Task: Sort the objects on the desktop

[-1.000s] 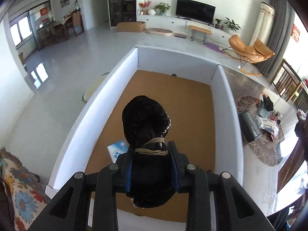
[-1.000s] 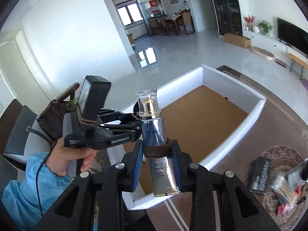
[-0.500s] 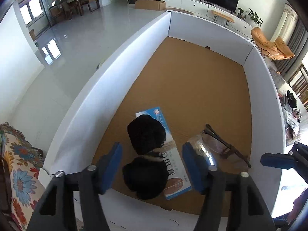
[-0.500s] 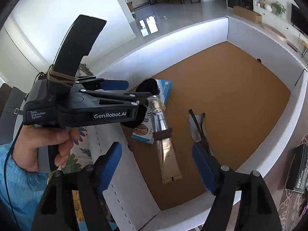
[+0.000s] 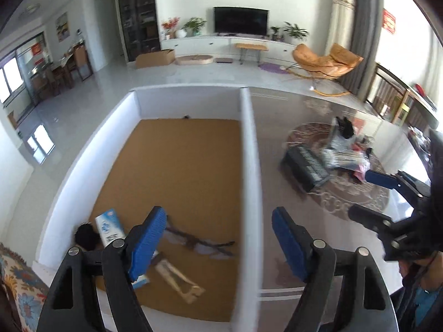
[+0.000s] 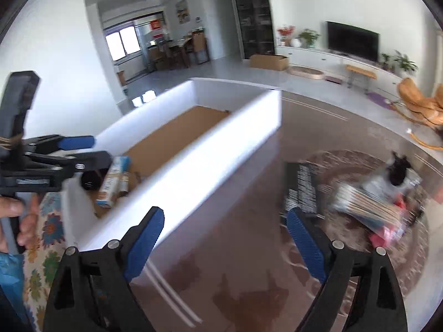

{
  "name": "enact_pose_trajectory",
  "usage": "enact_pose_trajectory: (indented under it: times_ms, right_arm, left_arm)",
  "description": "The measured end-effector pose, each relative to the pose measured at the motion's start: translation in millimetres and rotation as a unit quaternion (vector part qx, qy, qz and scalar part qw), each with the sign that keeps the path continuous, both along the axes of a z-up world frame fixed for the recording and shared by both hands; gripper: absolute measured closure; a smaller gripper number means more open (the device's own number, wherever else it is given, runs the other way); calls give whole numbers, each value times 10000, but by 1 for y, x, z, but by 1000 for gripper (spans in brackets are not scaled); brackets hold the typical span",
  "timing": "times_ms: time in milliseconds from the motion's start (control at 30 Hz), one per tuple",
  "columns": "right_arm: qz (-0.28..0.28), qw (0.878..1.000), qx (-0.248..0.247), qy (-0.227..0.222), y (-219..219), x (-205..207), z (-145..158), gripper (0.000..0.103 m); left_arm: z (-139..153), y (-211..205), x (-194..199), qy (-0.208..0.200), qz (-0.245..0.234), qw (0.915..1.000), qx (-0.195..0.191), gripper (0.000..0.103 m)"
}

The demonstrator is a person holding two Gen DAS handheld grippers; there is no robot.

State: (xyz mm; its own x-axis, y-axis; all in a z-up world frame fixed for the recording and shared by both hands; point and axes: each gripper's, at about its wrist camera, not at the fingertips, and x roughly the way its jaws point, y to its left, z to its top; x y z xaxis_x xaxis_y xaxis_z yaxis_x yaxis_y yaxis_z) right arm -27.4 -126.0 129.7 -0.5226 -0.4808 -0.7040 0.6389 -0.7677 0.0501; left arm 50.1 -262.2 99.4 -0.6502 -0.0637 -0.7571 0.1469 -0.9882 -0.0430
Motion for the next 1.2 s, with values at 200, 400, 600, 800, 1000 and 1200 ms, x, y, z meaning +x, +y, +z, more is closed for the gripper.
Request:
enact_pose_trajectory:
  times_ms: [200, 400, 600, 800, 1000, 1200]
  right_arm:
    - [-1501, 9843, 915, 139, 144, -6, -43, 12]
    - [-2091, 9726, 973, -292, 214, 4, -73, 12]
    - [-2304, 9690, 833, -317, 228, 6, -87, 12]
    - [-2400, 9675, 718, -344, 235, 6, -89, 7]
    - [-2504, 9632, 894, -385, 234, 5, -93, 0]
    - [-2497, 9631, 925, -391, 233, 4, -94, 0]
  left_arm:
    - [-28, 128, -15, -129, -1046, 9942, 191, 0]
    - [-109, 215, -54, -778, -1038, 9915, -128, 0]
    - [-129, 223, -60, -917, -778, 9927, 38, 0]
    - [-130, 229, -60, -830, -723, 9939, 46, 0]
    - [-131, 228, -59, -786, -728, 9942, 52, 0]
    - [-131, 226, -64, -748, -728, 9945, 56, 0]
